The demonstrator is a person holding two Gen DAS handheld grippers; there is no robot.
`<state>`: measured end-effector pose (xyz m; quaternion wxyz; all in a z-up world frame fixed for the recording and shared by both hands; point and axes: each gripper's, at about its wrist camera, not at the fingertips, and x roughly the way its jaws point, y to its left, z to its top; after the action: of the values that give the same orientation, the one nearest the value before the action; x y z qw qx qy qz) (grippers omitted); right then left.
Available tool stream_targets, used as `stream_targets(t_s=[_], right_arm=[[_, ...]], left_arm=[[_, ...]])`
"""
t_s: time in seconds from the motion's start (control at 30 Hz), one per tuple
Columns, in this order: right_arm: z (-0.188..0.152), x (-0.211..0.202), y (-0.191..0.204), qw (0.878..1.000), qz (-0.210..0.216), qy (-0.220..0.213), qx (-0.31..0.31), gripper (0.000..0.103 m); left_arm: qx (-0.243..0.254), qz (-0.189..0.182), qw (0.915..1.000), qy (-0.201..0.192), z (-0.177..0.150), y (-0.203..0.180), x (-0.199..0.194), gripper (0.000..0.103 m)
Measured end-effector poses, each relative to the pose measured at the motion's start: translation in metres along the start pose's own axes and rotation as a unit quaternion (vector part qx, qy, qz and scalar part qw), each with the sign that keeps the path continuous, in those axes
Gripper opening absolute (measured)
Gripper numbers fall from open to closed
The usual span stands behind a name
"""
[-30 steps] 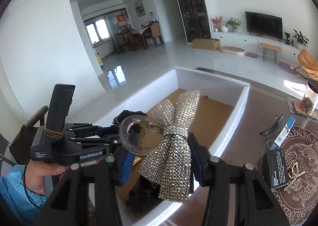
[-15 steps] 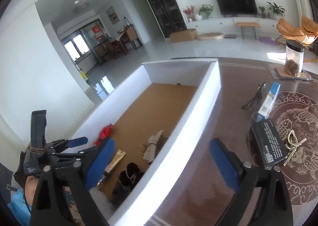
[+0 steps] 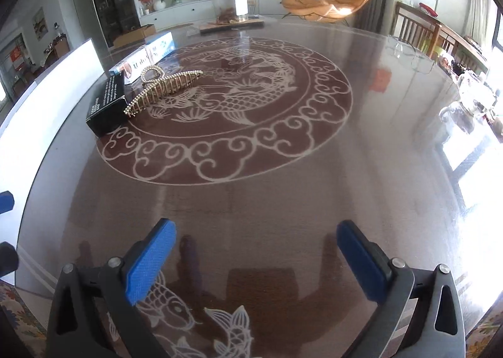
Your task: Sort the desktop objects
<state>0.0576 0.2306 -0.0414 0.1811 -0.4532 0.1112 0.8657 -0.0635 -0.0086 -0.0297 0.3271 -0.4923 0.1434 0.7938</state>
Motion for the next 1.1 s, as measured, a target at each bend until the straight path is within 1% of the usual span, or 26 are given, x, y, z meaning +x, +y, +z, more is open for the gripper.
stream_targets(t_s=[0.03,0.07,0.1,0.17,0.23,0.33,0.4,0.47,0.63,1.1], right_arm=[[0.003,0.004,0.001,1.000,-0.002,0.000,0.001,0.102],[0.007,0.009,0.002,1.000,-0.003,0.003,0.001,0.103],[0.008,0.010,0.006,1.000,-0.012,-0.001,-0.003,0.103],[0.018,0.017,0.014,1.000,-0.014,-0.001,-0.009,0.103],[0.032,0.027,0.016,1.000,-0.021,-0.001,-0.003,0.103],[0.053,0.044,0.016,0.999,-0.035,-0.007,0.014,0.103],[0.063,0.050,0.016,0.999,-0.033,-0.008,0.011,0.103],[0.068,0.053,0.016,1.000,-0.029,-0.008,0.007,0.103],[0.068,0.054,0.017,1.000,-0.029,-0.009,0.007,0.103],[0.068,0.054,0.017,1.000,-0.029,-0.009,0.007,0.103]], left_arm=[[-0.005,0.011,0.9999,0.007,0.001,0.004,0.015,0.090],[0.013,0.042,0.9987,-0.027,0.003,0.002,0.016,0.092],[0.025,0.058,0.9972,-0.040,0.008,0.000,0.020,0.092],[0.025,0.042,0.9979,-0.042,0.023,0.002,0.029,0.103],[0.024,0.045,0.9974,-0.051,0.039,0.006,0.035,0.103],[0.006,0.054,0.9971,-0.052,0.070,0.019,0.050,0.103],[-0.013,0.066,0.9963,-0.054,0.085,0.027,0.056,0.103],[-0.021,0.071,0.9954,-0.060,0.095,0.032,0.061,0.103],[-0.024,0.073,0.9951,-0.063,0.099,0.033,0.062,0.103],[-0.024,0.073,0.9950,-0.064,0.098,0.034,0.062,0.103]])
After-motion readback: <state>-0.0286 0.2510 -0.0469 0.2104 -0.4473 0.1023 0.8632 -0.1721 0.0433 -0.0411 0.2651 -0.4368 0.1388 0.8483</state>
